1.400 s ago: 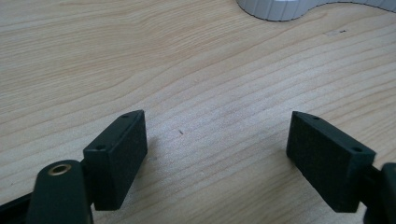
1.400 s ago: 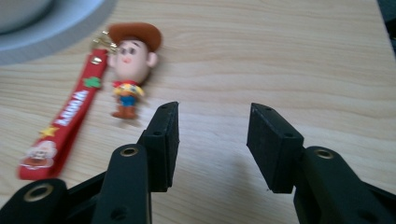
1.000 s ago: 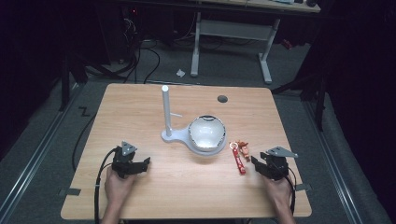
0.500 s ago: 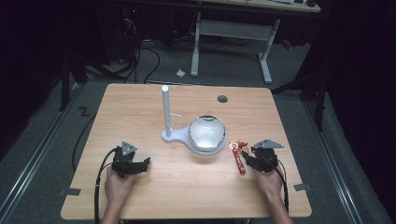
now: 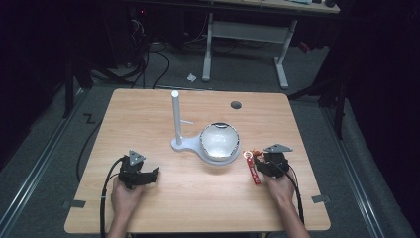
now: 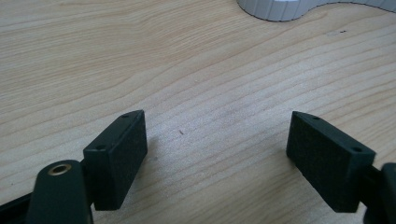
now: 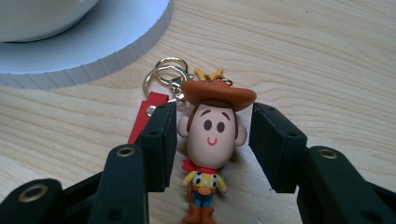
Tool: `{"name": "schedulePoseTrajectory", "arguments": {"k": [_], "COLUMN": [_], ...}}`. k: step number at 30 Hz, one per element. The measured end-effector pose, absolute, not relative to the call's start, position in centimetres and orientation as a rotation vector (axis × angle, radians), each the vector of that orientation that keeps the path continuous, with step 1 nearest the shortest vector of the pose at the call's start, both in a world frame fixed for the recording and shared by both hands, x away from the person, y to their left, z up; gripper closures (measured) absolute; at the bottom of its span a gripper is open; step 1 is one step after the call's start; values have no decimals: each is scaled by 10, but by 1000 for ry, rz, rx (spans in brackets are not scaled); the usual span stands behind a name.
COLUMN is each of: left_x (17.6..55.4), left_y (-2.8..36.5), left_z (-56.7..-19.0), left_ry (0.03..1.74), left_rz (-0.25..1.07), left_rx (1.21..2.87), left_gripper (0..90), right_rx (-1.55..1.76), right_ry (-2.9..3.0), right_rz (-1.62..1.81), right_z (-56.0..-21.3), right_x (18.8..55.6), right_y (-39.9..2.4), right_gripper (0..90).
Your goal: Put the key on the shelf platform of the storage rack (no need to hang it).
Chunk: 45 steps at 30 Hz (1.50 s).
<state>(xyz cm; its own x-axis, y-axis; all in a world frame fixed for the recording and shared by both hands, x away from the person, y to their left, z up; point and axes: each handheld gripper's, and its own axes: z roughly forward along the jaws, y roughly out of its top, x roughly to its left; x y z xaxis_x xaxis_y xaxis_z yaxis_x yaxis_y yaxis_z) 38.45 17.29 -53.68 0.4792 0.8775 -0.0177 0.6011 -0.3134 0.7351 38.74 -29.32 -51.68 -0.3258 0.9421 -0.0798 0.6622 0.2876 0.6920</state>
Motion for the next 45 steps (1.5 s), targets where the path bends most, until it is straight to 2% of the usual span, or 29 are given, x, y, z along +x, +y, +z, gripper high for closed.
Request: {"name": "schedulePoseTrajectory", "arguments": {"k": [22,45], "left_x": [385,385], "left_y": [173,173], "left_z": [-537,-537], "left_ry": [1219,1219], "left_rz": [512,513], "left_rx": [2036,2035], "left_gripper": [208,208], "right_rx": [1454,1295], "right_ry": [2096,2061], "right_rz": [890,1083], "right_z": [-520,-460], "right_x": [389,364], "right_y": [-299,-304], "right_gripper": [551,556]}}
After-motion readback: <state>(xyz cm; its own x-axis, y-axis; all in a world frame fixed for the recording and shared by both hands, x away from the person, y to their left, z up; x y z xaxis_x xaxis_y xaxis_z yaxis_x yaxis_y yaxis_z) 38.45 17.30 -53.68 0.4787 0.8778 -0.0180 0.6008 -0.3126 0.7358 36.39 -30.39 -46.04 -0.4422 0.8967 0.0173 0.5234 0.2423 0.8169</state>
